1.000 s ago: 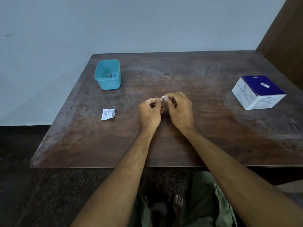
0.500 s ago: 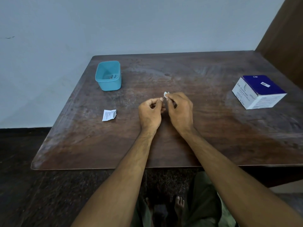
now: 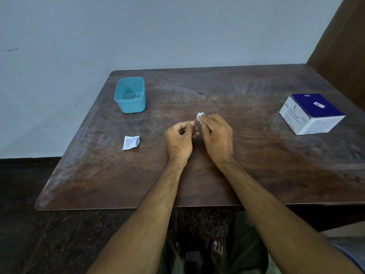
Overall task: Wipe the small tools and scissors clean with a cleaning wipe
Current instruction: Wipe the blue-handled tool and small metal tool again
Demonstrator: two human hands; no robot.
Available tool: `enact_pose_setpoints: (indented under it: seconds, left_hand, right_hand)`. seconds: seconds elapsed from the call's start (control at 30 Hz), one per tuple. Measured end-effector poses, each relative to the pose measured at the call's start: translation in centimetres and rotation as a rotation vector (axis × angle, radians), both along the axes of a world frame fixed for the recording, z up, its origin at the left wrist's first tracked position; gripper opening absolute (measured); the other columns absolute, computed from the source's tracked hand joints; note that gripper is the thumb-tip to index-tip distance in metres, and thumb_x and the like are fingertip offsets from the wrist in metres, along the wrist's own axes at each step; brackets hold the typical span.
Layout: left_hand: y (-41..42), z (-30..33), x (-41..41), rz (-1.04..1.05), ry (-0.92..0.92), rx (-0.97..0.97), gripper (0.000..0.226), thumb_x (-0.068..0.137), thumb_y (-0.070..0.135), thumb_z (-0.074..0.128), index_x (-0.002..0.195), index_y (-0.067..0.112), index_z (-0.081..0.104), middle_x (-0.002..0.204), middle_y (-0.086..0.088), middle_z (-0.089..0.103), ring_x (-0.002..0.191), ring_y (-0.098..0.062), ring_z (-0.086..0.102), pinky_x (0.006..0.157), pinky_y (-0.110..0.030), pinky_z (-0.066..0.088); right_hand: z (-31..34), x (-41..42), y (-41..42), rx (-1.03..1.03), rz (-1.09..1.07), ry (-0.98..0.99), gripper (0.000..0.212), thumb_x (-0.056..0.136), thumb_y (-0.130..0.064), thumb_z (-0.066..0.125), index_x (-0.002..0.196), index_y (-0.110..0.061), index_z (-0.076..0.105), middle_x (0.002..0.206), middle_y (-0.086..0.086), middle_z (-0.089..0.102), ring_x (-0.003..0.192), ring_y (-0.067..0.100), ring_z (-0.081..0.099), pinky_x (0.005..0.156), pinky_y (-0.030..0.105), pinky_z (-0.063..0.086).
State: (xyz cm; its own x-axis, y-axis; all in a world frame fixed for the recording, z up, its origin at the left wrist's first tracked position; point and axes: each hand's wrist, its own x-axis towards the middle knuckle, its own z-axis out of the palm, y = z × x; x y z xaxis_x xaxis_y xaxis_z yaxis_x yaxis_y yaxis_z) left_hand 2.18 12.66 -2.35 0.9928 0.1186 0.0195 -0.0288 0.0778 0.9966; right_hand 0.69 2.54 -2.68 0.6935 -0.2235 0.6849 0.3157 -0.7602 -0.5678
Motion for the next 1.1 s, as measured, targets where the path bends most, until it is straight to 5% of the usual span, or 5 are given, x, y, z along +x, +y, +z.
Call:
enact_pose_setpoints:
  seconds: [0.1,0.23,0.37,0.57,1.1]
  left_hand:
    - [-0.04,-0.05,0.04,-0.005,-0.01,0.003,0.008,0.092,0.013,0.064,0.089,0.013,0.071,0.073,-0.004,0.072,0.065,-0.01,0.069,0.07,-0.026,0.058]
    - [0.06,-0.17,0.25,-0.009,-0.005,-0.05,0.006,0.089,0.009,0.067,0.087,0.011,0.072,0.078,-0.006,0.074,0.071,-0.012,0.071,0.07,-0.027,0.057]
    - [-0.15,0.01,0.04,-0.001,-0.031,-0.047,0.013,0.089,0.004,0.066,0.085,0.015,0.071,0.077,-0.003,0.073,0.068,-0.01,0.071,0.071,-0.025,0.058]
    - [0.07,-0.5,0.32,0.007,-0.054,-0.038,0.015,0.086,0.006,0.07,0.082,0.02,0.074,0.082,-0.004,0.075,0.082,-0.021,0.073,0.082,-0.038,0.059]
    - [0.4,-0.13,0.42,-0.035,-0.033,-0.169,0.017,0.083,-0.004,0.07,0.095,0.007,0.072,0.089,-0.007,0.075,0.084,-0.014,0.072,0.077,-0.023,0.056]
  right_hand:
    - [0.29,0.16,-0.22,0.089,-0.071,-0.016,0.016,0.092,-0.01,0.059,0.1,-0.007,0.073,0.086,0.003,0.066,0.073,0.01,0.059,0.066,0.025,0.05]
    - [0.09,-0.43,0.38,-0.044,0.088,0.096,0.018,0.089,-0.004,0.056,0.101,-0.004,0.071,0.094,0.005,0.063,0.081,0.012,0.058,0.071,0.021,0.044]
    - [0.16,0.21,-0.28,0.044,-0.061,0.035,0.021,0.089,-0.003,0.059,0.105,-0.004,0.071,0.088,0.007,0.064,0.074,0.014,0.058,0.067,0.021,0.045]
    - [0.04,-0.14,0.27,-0.022,0.085,0.084,0.022,0.091,-0.012,0.053,0.103,-0.006,0.071,0.094,0.0,0.062,0.081,0.009,0.056,0.07,0.023,0.048]
    - [-0.13,0.0,0.3,-0.07,0.065,-0.02,0.02,0.088,-0.004,0.061,0.105,-0.006,0.071,0.098,0.007,0.066,0.085,0.022,0.065,0.069,0.038,0.055]
